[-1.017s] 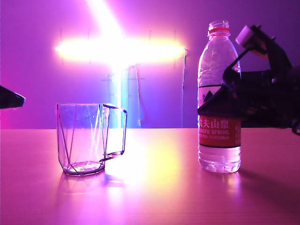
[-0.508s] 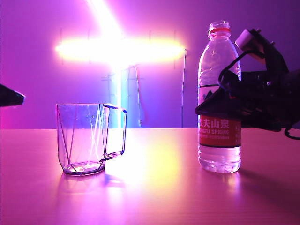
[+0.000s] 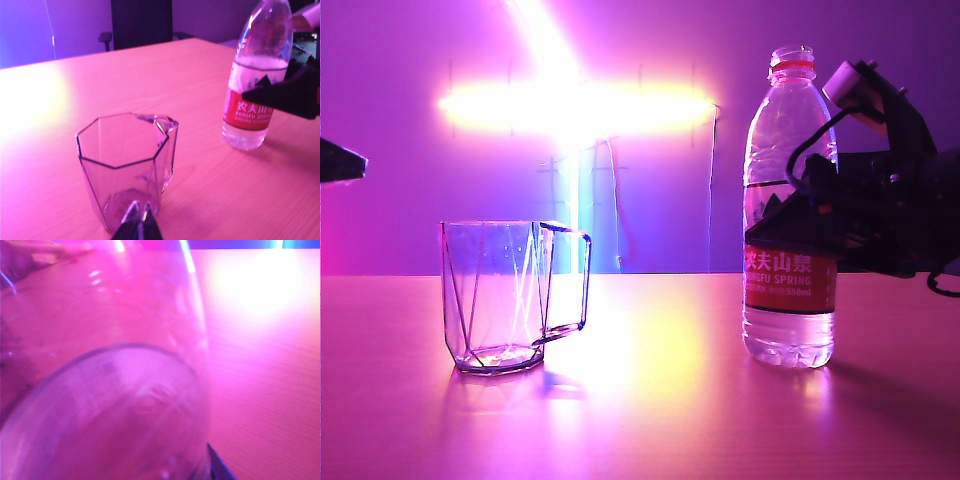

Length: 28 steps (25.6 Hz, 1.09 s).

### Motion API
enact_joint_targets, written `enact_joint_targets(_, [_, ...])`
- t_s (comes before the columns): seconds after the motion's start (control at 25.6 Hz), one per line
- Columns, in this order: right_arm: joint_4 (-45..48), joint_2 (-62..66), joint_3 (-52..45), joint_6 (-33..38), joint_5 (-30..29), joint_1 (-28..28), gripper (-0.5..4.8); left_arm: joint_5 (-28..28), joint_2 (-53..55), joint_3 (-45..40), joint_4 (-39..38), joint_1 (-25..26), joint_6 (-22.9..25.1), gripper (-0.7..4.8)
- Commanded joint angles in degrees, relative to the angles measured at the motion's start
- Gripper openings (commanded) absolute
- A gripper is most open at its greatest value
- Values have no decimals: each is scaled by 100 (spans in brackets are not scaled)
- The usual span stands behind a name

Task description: Pick up the mineral water bottle on the table and pour water into the mug until it's half full.

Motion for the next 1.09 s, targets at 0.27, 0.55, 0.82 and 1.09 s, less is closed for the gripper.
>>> enact_joint_targets(0.27, [245, -332, 168, -138, -247, 15, 225, 0, -11, 22, 39, 612, -15, -2])
enact_joint_targets(0.55, [-2328, -909, 1266, -1443, -474, 308, 217, 0, -170, 22, 63, 929, -15, -2])
enact_joint_targets(0.82, [-4358, -914, 2361, -2793, 157, 815, 217, 2, -170, 22, 57, 997, -15, -2])
enact_joint_targets(1.09, [-4662, -719, 2824, -3792, 841, 1104, 217, 0, -170, 22, 37, 1333, -15, -2])
